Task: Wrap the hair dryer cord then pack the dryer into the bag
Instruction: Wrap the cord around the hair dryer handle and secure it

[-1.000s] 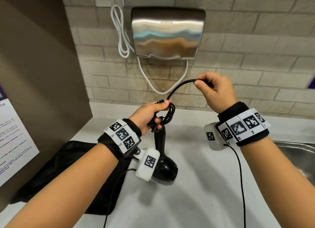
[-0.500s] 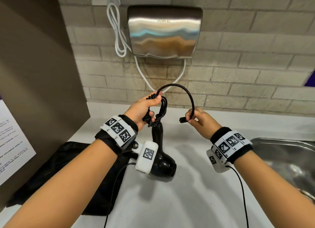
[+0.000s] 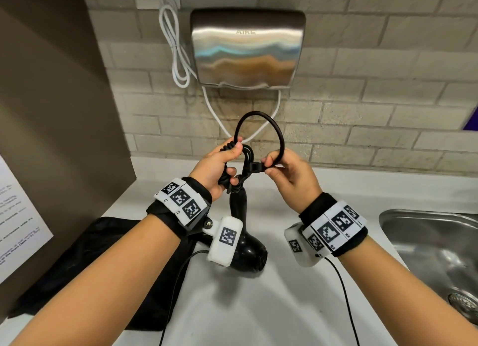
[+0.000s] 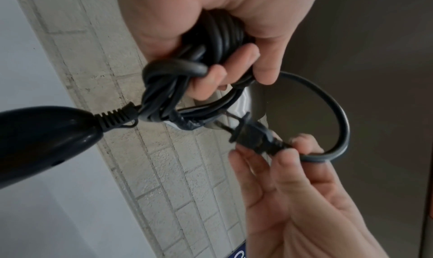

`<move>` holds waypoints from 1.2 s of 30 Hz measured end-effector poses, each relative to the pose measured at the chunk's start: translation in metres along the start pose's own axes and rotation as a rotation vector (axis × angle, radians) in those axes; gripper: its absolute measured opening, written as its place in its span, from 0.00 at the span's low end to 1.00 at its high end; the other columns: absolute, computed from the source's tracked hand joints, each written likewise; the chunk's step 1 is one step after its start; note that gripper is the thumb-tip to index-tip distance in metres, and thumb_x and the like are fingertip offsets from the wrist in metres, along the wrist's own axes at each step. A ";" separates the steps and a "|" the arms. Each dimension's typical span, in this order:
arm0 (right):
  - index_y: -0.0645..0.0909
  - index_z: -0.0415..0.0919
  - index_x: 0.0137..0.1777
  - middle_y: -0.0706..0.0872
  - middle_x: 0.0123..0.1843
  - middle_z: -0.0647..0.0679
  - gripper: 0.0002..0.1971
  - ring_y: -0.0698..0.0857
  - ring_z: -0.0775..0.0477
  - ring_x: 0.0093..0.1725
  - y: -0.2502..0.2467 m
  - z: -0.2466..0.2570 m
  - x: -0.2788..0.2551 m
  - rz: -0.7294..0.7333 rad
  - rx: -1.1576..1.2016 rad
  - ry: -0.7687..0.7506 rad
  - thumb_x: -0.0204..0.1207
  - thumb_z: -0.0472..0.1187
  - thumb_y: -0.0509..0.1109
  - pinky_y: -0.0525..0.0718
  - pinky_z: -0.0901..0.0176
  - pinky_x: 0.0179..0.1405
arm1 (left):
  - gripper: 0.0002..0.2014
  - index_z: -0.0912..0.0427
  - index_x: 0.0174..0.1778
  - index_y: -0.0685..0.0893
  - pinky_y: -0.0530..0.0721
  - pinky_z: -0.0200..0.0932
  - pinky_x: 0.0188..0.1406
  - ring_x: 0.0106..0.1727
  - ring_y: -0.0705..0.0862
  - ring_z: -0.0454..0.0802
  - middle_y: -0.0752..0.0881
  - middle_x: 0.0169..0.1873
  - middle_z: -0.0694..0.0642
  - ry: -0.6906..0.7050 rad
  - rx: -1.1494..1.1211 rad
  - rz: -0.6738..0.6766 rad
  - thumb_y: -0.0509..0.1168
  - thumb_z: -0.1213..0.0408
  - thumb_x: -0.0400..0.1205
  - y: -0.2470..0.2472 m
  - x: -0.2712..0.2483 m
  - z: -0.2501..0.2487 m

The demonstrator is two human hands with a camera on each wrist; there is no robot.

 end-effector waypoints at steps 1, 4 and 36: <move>0.72 0.57 0.39 0.78 0.41 0.56 0.13 0.80 0.61 0.46 0.003 0.000 0.000 -0.022 0.008 -0.017 0.70 0.34 0.63 0.81 0.71 0.48 | 0.06 0.47 0.51 0.82 0.66 0.31 0.15 0.18 0.68 0.38 0.78 0.43 0.44 0.001 -0.009 0.000 0.62 0.61 0.82 0.000 0.000 0.000; 0.73 0.58 0.40 0.77 0.41 0.56 0.09 0.80 0.59 0.45 0.013 -0.005 0.002 -0.058 0.030 -0.021 0.70 0.40 0.64 0.80 0.71 0.48 | 0.05 0.49 0.50 0.81 0.64 0.31 0.15 0.19 0.68 0.39 0.77 0.38 0.46 0.009 -0.037 0.010 0.62 0.62 0.82 0.001 -0.001 0.000; 0.75 0.32 0.57 0.79 0.40 0.60 0.14 0.81 0.64 0.42 0.030 -0.018 0.031 0.174 -0.196 -0.003 0.70 0.28 0.64 0.80 0.70 0.46 | 0.08 0.51 0.52 0.84 0.77 0.34 0.25 0.30 0.74 0.42 0.82 0.42 0.49 0.030 0.140 0.180 0.61 0.65 0.82 0.005 -0.013 0.008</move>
Point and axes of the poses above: each hand's wrist, its own x-axis towards the middle knuckle, its own y-axis out of the palm, z = x × y, the point moved 4 cm from there along x, towards the middle knuckle
